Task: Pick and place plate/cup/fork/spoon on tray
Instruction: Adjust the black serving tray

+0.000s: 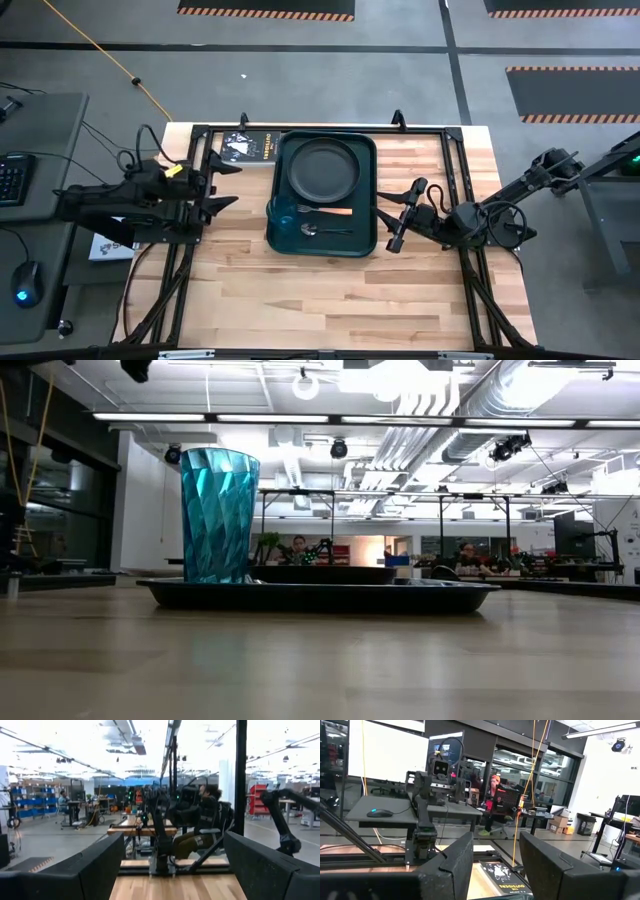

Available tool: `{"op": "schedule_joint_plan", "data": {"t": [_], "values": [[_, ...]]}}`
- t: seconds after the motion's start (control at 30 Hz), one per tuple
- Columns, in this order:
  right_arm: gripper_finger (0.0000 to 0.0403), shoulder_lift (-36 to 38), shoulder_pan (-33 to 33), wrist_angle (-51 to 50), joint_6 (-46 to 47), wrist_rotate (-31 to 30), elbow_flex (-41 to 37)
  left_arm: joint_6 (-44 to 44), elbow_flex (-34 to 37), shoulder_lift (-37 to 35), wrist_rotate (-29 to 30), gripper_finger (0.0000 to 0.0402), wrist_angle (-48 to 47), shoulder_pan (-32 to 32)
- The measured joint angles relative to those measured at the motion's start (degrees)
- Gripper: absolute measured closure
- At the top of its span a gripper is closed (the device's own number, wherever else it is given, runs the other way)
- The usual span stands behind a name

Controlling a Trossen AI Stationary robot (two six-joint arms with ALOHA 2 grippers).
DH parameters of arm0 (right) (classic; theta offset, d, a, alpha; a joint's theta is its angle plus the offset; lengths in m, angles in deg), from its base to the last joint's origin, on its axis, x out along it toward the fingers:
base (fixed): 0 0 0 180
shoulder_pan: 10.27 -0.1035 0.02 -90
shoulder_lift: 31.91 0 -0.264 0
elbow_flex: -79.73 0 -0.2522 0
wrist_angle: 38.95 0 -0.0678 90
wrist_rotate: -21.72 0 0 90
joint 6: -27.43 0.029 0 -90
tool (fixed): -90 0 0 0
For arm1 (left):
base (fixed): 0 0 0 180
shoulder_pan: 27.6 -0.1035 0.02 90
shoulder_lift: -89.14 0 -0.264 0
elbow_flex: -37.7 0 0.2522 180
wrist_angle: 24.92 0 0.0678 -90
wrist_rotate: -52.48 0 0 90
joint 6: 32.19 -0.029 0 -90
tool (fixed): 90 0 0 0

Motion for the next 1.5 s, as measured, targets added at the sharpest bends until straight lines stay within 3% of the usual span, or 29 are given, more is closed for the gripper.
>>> {"op": "schedule_joint_plan", "data": {"t": [0.4,0.63,0.73,1.0,1.13,1.3,1.5], "values": [[0.0249,0.0,0.9,0.0,3.1,0.9,0.0,0.4,-0.6,-1.4,-4.6,0.0069,-5.9,0.0],[0.0249,-0.5,5.6,-0.1,9.9,10.7,0.0,-2.0,-0.6,-1.4,-4.6,0.0069,-7.9,0.0],[0.0249,-1.2,8.6,-0.2,15.6,11.8,0.0,-2.6,-0.6,-1.4,-4.6,0.0069,-8.3,0.0],[0.0251,-3.8,15.2,-12.1,24.1,20.0,0.0,-2.4,-0.5,-1.4,-4.6,0.0069,-8.8,0.0],[0.0285,-6.8,16.3,-23.3,31.8,20.9,0.0,-2.0,-0.5,-1.4,-4.6,0.0069,-8.7,0.0],[0.0387,-11.5,16.2,-36.8,44.3,23.9,0.0,-1.3,-0.5,-1.4,-2.4,0.0069,-8.7,0.0],[0.0397,-20.2,15.8,-43.3,54.5,29.5,0.0,-1.0,-0.5,-1.4,3.0,0.0069,-8.7,0.0]]}}
